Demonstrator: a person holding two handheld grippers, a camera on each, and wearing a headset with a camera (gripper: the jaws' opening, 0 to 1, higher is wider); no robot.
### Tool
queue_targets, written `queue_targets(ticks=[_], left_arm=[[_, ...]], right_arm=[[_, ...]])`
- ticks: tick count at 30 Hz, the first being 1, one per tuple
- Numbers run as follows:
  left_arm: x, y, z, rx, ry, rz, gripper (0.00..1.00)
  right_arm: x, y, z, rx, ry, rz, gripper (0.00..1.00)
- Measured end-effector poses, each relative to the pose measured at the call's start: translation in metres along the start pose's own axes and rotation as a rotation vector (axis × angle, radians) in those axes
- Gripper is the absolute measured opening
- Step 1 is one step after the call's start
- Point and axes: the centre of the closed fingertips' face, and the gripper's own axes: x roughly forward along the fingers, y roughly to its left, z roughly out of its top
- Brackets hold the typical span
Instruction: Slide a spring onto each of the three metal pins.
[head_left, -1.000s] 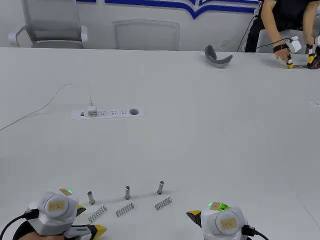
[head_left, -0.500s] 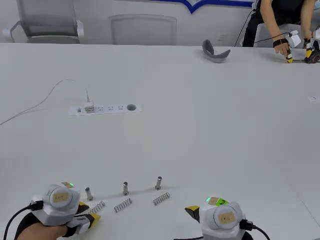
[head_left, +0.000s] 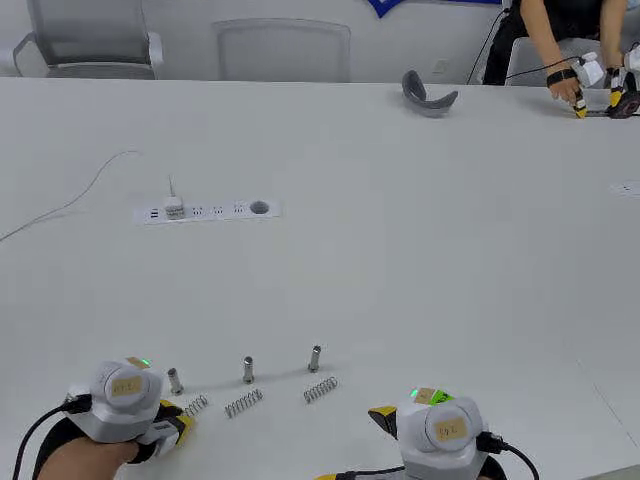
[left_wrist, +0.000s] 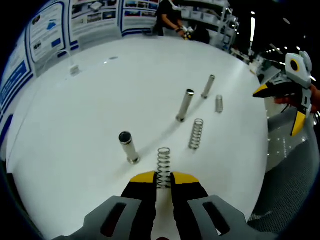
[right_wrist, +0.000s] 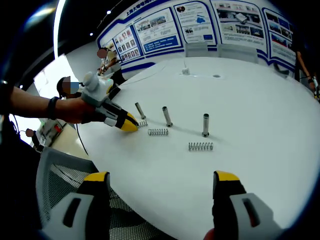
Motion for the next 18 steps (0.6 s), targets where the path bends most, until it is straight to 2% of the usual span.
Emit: queue_targets(ticks=[7, 12, 18], left_arm=[[-0.003, -0.004, -0.003, -0.009, 0.025, -0.018, 0.11], [-0.012, -0.008, 0.000, -0.011, 0.012, -0.029, 0.11], [-0.028, -0.019, 0.006, -0.024, -0.020, -0.037, 0.11]], right_arm=[[0.000, 0.000, 0.001, 0.002, -0.005, 0.003, 0.86], [0.001, 0.002, 0.000, 0.001, -0.006, 0.007, 0.86], [0.002, 0.006, 0.000, -0.003, -0.006, 0.018, 0.85]])
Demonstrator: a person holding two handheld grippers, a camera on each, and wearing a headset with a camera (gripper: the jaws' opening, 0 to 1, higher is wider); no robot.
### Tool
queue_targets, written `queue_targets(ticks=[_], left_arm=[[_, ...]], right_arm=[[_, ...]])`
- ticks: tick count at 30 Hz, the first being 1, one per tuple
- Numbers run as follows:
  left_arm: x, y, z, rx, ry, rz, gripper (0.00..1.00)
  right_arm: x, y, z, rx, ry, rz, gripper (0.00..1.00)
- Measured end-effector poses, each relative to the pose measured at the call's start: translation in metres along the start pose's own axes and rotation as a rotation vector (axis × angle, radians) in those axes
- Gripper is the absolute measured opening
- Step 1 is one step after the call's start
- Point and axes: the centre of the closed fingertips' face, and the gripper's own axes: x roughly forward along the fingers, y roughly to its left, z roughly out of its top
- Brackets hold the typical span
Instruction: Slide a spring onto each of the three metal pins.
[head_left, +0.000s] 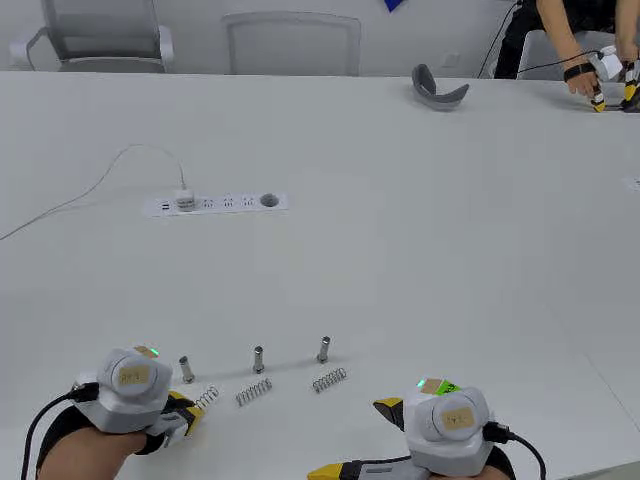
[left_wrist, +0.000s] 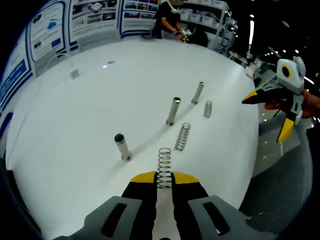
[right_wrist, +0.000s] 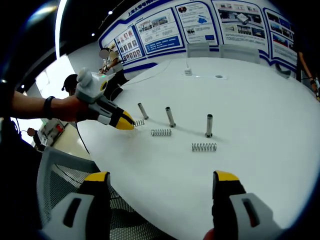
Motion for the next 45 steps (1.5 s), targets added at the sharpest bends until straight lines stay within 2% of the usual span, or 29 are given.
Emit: queue_targets(ticks=[8, 17, 25, 31, 37, 45], left_arm=[[-0.019, -0.010, 0.008, 0.013, -0.035, -0.012, 0.11], [-0.041, -0.017, 0.007, 0.050, -0.039, -0.032, 0.11], [-0.054, -0.034, 0.000, 0.064, -0.035, -0.063, 0.11], [-0.058, -0.056, -0.002, 0.094, -0.030, -0.107, 0.11], [-0.056, -0.072, 0.008, 0.121, -0.042, -0.137, 0.11], [-0.054, -0.092, 0.025, 0.169, -0.064, -0.175, 0.11]], right_arm=[[0.001, 0.004, 0.003, -0.002, -0.005, 0.016, 0.85], [0.001, 0.008, 0.004, 0.008, -0.015, 0.034, 0.83], [0.003, 0.017, 0.006, 0.008, -0.022, 0.068, 0.77], [0.007, 0.027, 0.010, 0.002, -0.025, 0.112, 0.72], [0.011, 0.037, 0.021, 0.008, -0.044, 0.161, 0.66], [0.012, 0.047, 0.042, 0.095, -0.111, 0.229, 0.52]])
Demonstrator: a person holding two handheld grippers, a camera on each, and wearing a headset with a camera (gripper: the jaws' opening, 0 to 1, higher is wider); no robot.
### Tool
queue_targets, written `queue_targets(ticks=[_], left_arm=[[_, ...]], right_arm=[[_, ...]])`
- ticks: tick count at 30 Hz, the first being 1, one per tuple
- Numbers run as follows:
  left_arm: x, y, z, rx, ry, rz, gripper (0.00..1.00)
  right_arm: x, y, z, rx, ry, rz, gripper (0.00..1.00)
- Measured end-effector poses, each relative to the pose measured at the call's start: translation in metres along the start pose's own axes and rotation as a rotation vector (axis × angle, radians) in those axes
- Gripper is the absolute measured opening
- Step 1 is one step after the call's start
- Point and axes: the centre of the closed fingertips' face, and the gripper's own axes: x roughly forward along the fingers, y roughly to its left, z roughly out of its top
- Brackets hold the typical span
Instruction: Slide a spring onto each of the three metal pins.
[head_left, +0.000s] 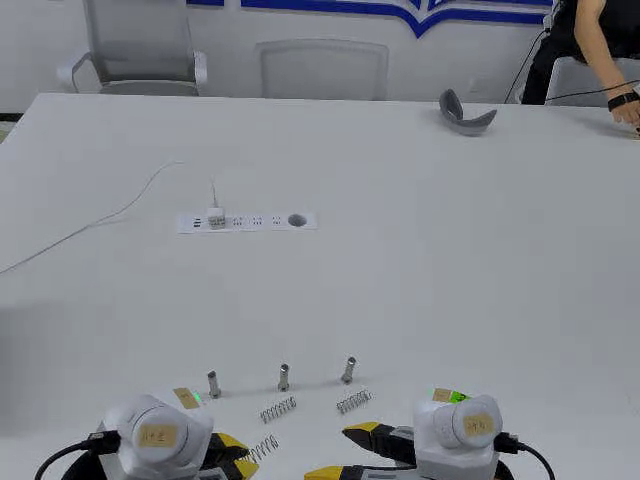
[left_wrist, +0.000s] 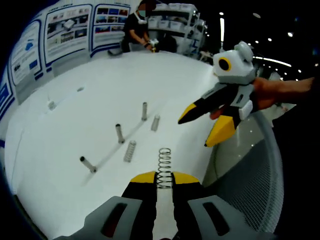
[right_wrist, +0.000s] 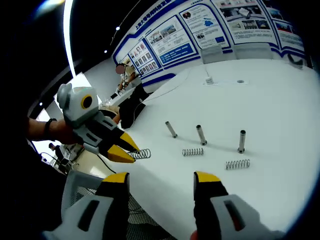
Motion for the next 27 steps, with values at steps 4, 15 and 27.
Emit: queue_targets(ticks=[4, 15, 27], left_arm=[[0.003, -0.007, 0.007, 0.019, -0.006, -0.015, 0.11], [0.009, -0.025, 0.023, 0.073, -0.024, -0.055, 0.11], [0.015, -0.042, 0.028, 0.109, -0.023, -0.095, 0.11]], right_arm=[[0.002, 0.002, 0.005, 0.017, -0.022, 0.017, 0.48], [0.007, 0.015, 0.007, 0.073, -0.035, 0.076, 0.33], [0.003, 0.021, 0.008, 0.195, -0.079, 0.133, 0.23]])
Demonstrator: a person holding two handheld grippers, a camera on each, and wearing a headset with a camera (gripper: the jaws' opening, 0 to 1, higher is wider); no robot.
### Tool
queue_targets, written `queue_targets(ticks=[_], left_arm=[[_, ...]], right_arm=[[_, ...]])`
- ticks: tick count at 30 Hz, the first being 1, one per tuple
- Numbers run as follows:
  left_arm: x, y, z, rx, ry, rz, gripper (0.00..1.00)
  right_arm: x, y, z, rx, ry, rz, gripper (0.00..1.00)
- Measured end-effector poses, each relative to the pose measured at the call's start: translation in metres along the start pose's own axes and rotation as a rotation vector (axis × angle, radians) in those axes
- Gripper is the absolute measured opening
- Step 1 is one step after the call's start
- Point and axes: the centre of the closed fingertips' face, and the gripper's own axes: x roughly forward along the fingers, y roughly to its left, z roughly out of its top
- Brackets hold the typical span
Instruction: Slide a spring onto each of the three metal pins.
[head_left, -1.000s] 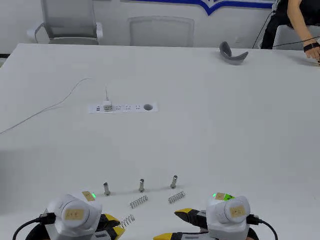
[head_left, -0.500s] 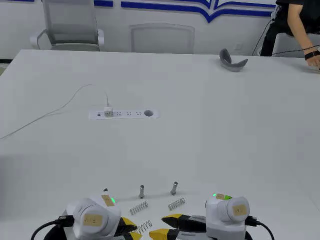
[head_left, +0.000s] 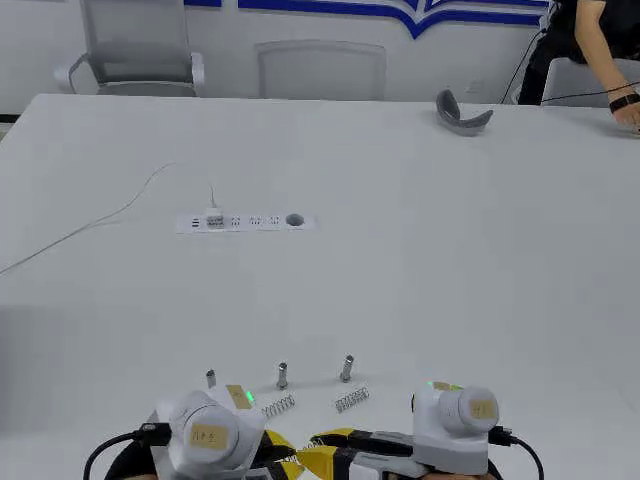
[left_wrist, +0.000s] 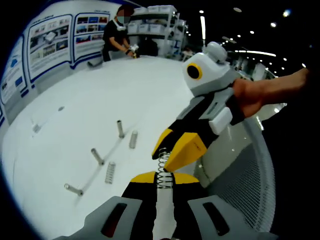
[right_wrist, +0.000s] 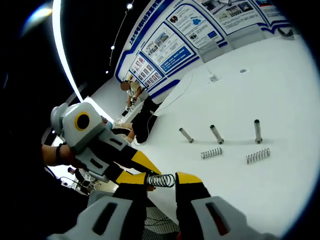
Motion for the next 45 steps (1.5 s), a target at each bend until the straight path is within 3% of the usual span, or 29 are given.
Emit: queue_targets(ticks=[8, 18, 23, 25, 29, 36, 41, 45], left_arm=[[0.001, 0.000, 0.002, 0.021, 0.002, -0.009, 0.10], [0.002, 0.003, 0.013, 0.057, -0.014, -0.028, 0.10], [0.001, 0.005, 0.024, 0.073, -0.043, -0.055, 0.10], [-0.001, 0.005, 0.032, 0.068, -0.073, -0.077, 0.10], [-0.007, 0.008, 0.052, 0.057, -0.136, -0.108, 0.10], [-0.017, 0.010, 0.076, 0.091, -0.194, -0.135, 0.10], [-0.021, 0.010, 0.082, 0.100, -0.213, -0.144, 0.10], [-0.023, 0.007, 0.082, 0.116, -0.213, -0.148, 0.10]], right_arm=[[-0.006, 0.003, 0.007, 0.045, -0.038, 0.031, 0.17], [-0.007, 0.008, 0.016, -0.008, -0.002, 0.049, 0.13], [-0.011, 0.012, 0.026, -0.110, 0.074, 0.077, 0.12], [-0.013, 0.014, 0.033, -0.174, 0.117, 0.089, 0.12], [-0.019, 0.022, 0.050, -0.339, 0.224, 0.119, 0.12], [-0.027, 0.031, 0.066, -0.597, 0.408, 0.167, 0.13], [-0.030, 0.036, 0.070, -0.714, 0.509, 0.206, 0.13], [-0.028, 0.041, 0.067, -0.756, 0.557, 0.238, 0.13]])
